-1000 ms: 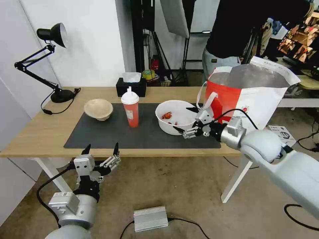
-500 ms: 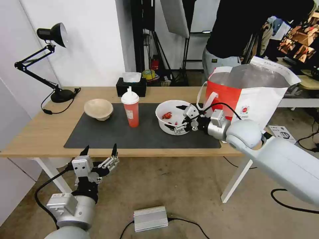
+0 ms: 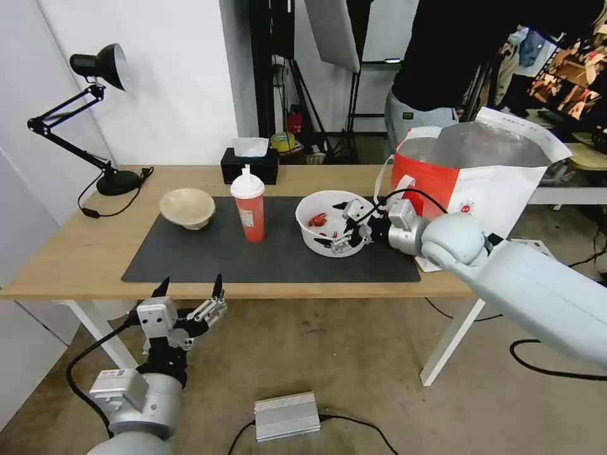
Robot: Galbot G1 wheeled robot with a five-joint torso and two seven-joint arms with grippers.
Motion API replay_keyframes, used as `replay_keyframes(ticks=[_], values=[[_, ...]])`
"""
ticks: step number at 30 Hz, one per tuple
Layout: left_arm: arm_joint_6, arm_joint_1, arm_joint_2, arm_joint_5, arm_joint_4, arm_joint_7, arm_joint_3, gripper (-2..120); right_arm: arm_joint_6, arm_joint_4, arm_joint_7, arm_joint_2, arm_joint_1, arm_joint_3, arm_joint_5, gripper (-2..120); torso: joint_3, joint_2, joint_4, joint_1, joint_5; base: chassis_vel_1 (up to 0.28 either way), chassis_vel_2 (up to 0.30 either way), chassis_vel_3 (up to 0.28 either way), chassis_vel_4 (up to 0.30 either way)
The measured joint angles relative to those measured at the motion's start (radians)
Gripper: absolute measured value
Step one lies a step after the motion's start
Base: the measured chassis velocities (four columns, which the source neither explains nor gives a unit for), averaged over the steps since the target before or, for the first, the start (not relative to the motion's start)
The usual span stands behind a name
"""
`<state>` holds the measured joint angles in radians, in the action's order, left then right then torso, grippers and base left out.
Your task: Pick up the trash from the table and place it into the takeout bag.
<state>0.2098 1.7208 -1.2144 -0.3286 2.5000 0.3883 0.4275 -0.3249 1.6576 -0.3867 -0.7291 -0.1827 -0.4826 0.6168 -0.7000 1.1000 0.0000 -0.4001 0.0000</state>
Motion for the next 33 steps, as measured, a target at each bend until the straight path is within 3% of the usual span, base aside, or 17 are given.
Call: replay_keyframes(ticks=[10, 33], values=[[-0.002, -0.001, -0.002, 0.004, 0.0, 0.0, -0.004, 100, -0.051, -0.113, -0.119, -0.045, 0.096, -0.078, -0.022, 100, 0.0, 0.0, 0.0, 0.0, 0.0, 0.0, 0.0, 0.0, 0.0], [-0.005, 0.003, -0.005, 0.004, 0.0, 0.003, -0.002, 100, -0.054, -0.263, -0.232, -0.115, 0.219, -0.208, -0.084, 100, 0.0, 0.0, -0.0001, 0.0, 0.0, 0.0, 0.0, 0.0, 0.0]])
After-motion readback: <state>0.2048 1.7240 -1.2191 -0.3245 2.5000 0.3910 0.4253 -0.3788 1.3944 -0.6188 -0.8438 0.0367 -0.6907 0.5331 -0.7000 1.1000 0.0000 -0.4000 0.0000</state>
